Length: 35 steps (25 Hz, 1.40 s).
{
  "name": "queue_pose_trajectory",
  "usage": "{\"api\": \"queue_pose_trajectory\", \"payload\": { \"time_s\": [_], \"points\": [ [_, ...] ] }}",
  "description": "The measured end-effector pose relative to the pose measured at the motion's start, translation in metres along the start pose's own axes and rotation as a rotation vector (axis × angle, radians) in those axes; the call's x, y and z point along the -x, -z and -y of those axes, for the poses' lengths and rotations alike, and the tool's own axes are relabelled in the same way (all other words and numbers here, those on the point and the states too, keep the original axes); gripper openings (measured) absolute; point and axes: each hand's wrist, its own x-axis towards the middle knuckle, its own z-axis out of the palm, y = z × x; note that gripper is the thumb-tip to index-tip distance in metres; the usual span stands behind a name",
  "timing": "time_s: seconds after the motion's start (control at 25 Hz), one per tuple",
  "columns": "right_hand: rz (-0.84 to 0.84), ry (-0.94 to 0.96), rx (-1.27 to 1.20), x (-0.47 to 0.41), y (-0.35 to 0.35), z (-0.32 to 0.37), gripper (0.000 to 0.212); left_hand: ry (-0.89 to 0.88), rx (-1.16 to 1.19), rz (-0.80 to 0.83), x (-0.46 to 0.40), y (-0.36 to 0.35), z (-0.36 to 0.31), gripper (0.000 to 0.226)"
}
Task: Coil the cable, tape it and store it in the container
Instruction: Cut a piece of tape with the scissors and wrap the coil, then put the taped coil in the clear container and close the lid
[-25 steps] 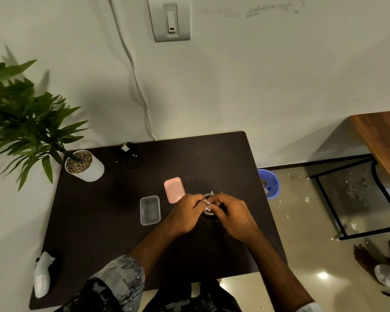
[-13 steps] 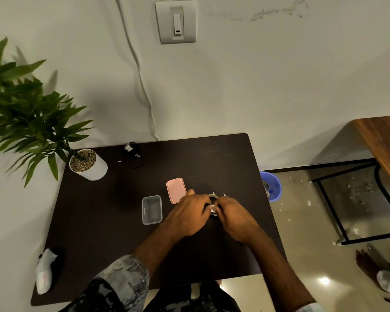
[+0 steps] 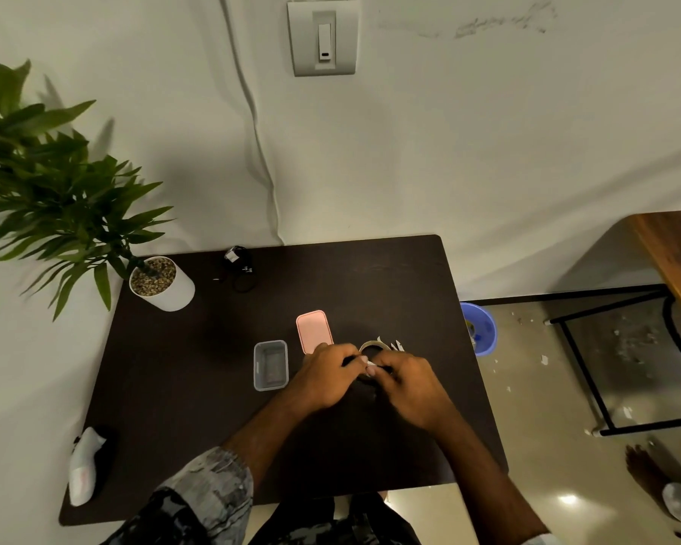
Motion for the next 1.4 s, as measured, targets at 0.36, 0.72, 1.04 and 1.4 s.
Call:
{"api": "queue_pose_trajectory", "payload": {
  "time_s": [0.36,0.72,1.04,1.4],
  "points": [
    [-0.101,-0.547,-1.032,-0.009,-0.022,0.016,0.024,0.567,1.131,0.0,0.018,-0.025,-0.001,0.059],
    [-0.155,-0.625,-0.947,-0.025,-0.055,0.021,0.021,0.732,1.639,-0.203,0.012,-0.035,0.016,0.045],
    [-0.097,-0.553,-0.377,-0.035,-0.103,0.029,0.022,0.585,1.199,-0.252,0.01,-0.027,0.038,0.023],
    [0.103,-0.487,-0.324,-0.074,-0.148,0.065,0.032,0.613,0.265,-0.466,-0.001,0.021,0.105,0.025]
  ]
}}
